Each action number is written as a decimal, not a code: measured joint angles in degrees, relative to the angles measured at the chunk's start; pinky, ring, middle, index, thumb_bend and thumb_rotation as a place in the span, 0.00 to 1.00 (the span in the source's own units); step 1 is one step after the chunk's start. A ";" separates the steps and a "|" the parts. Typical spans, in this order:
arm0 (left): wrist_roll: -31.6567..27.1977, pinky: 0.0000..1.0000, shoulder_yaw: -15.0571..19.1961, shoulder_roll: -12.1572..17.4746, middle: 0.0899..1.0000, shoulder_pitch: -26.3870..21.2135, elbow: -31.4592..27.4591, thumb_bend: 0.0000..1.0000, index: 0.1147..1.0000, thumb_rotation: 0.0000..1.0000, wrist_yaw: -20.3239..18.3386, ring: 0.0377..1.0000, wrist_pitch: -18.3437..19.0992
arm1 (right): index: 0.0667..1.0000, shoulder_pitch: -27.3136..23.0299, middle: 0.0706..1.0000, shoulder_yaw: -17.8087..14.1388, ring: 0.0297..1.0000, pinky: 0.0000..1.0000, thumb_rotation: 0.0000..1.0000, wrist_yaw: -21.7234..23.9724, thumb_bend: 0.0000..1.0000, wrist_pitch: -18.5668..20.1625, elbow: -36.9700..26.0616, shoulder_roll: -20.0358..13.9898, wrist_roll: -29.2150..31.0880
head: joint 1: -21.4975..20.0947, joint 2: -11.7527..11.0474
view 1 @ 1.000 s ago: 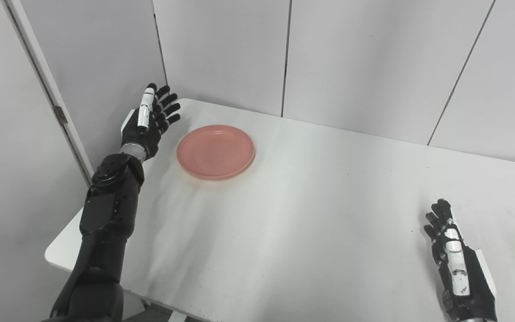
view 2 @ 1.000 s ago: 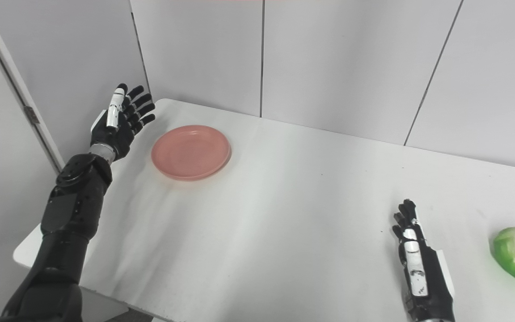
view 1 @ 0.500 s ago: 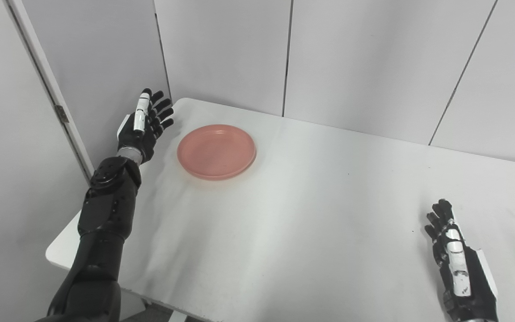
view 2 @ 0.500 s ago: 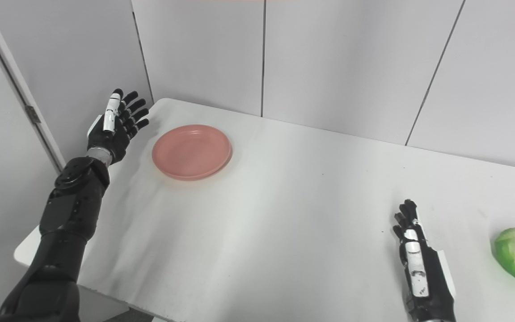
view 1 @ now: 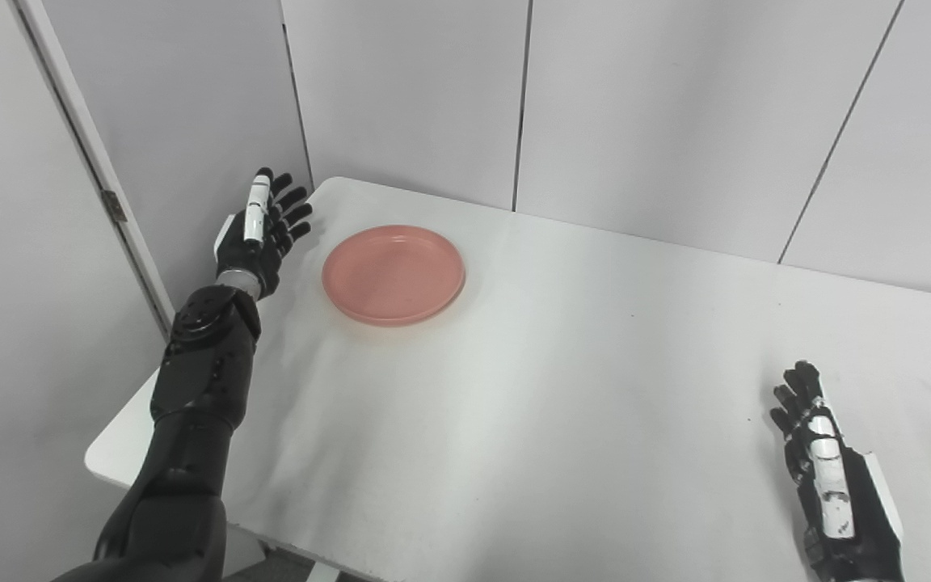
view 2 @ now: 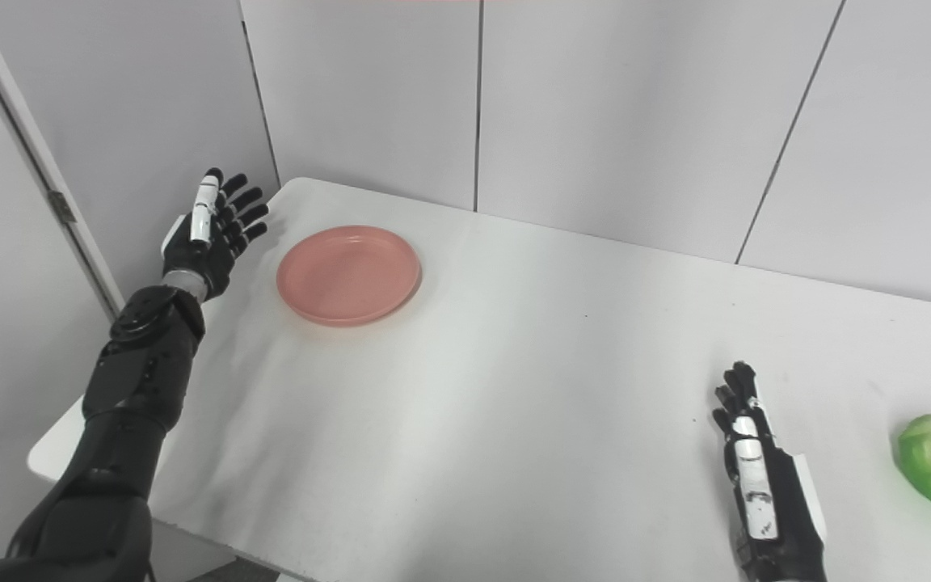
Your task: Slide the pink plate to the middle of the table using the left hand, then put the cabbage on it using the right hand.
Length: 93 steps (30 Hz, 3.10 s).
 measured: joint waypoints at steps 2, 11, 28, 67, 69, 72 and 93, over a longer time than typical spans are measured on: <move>0.06 0.92 -0.13 -0.01 0.87 0.01 1.11 0.44 0.86 1.00 -0.06 0.88 -0.62 | 1.00 0.04 1.00 0.01 1.00 1.00 1.00 0.01 0.26 0.00 -0.06 -0.02 0.00 | 0.09 0.09; 0.43 0.90 -0.80 0.01 0.87 -0.13 6.75 0.43 0.86 1.00 -0.17 0.88 -3.47 | 1.00 0.26 1.00 0.01 1.00 1.00 1.00 0.01 0.26 0.14 -0.41 -0.04 0.09 | -0.17 0.35; 0.25 0.92 -3.27 -1.22 0.89 -0.72 11.34 0.44 0.87 1.00 -0.63 0.89 -9.67 | 1.00 0.43 1.00 0.09 1.00 1.00 1.00 -0.08 0.26 0.16 -0.55 -0.15 -0.45 | -0.70 0.79; -0.35 0.90 -6.57 -10.38 0.87 -0.17 3.27 0.44 0.85 1.00 -3.14 0.88 -6.47 | 1.00 0.81 1.00 0.38 1.00 1.00 1.00 -0.64 0.27 0.19 -1.02 0.38 -2.52 | -5.09 2.81; -0.43 0.89 -6.55 -11.04 0.87 -0.17 3.04 0.43 0.85 1.00 -3.16 0.88 -6.39 | 1.00 0.85 1.00 0.38 1.00 1.00 1.00 -0.82 0.27 0.21 -1.12 0.50 -2.95 | -5.54 2.99; -0.64 0.89 -6.62 -11.83 0.87 -0.28 2.93 0.43 0.86 1.00 -3.62 0.88 -6.40 | 1.00 1.11 1.00 0.39 1.00 1.00 1.00 -1.25 0.28 0.52 -1.47 0.68 -3.10 | -6.67 3.25; -1.26 0.88 -10.38 -15.81 0.87 1.74 -2.15 0.43 0.86 1.00 -7.27 0.88 -3.35 | 1.00 1.74 1.00 0.81 0.99 1.00 1.00 -2.81 0.28 1.08 -2.21 2.14 -5.47 | -15.12 4.66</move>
